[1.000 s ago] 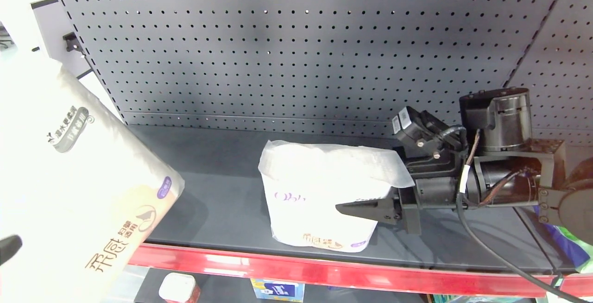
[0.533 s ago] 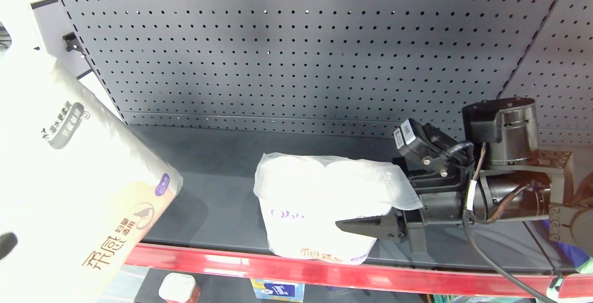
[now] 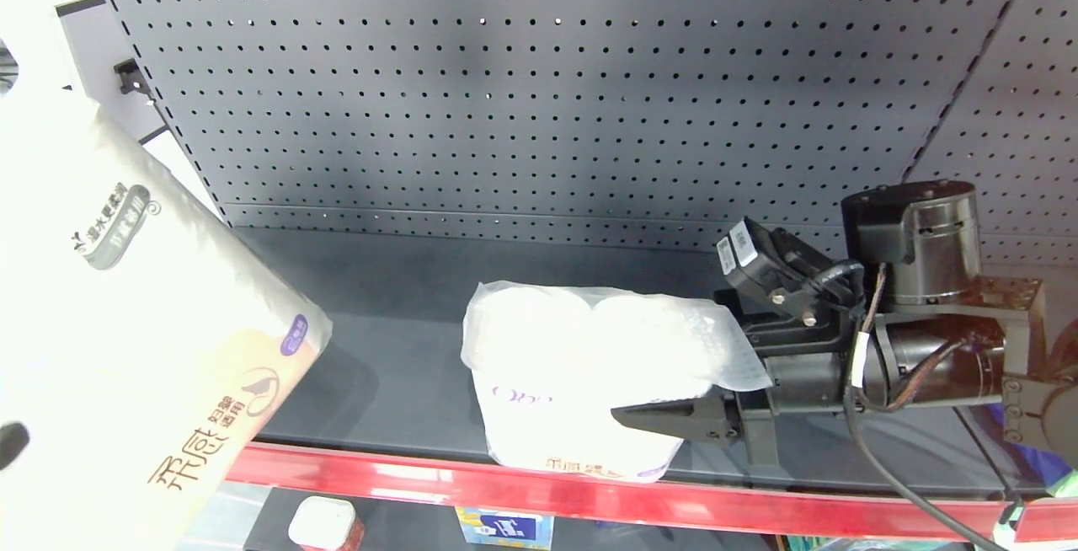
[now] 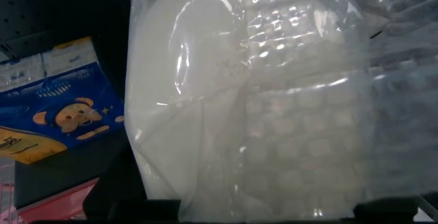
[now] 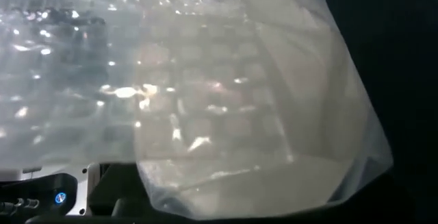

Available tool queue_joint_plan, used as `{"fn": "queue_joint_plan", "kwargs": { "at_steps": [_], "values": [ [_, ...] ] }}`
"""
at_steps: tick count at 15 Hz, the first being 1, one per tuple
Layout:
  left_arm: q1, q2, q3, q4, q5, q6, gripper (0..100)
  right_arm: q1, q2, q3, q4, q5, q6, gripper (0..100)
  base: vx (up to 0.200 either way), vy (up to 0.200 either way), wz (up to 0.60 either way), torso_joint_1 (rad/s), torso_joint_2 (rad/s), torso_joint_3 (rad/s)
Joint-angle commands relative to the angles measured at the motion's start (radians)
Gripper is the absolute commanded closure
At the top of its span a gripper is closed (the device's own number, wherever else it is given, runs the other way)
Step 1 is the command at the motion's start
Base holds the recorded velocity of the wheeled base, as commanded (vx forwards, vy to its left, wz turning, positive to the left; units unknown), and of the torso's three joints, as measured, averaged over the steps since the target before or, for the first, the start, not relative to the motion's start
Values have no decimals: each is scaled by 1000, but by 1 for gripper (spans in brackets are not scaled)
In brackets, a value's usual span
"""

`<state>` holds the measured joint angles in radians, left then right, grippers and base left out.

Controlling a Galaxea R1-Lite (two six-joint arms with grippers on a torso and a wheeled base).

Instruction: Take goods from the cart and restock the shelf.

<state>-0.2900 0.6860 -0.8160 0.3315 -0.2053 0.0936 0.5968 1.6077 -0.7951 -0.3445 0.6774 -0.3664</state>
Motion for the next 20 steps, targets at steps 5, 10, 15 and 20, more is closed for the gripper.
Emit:
{"fn": "queue_joint_plan", "kwargs": {
  "at_steps": [5,10,15,20],
  "values": [
    [0,1,-2,-2,-2,1,100,-2,-18,2,-1,-10,4,0,0,0,0,0,0,0],
    [0,17,-2,0,0,3,100,-6,-189,135,1,-81,14,0,0,0,0,0,0,0],
    [-8,104,-48,0,-8,6,100,-60,-459,347,5,-150,15,0,0,0,0,0,0,0],
    [-41,193,-84,0,-19,21,100,-270,-881,528,13,-299,185,0,0,0,0,0,0,0]
  ]
}}
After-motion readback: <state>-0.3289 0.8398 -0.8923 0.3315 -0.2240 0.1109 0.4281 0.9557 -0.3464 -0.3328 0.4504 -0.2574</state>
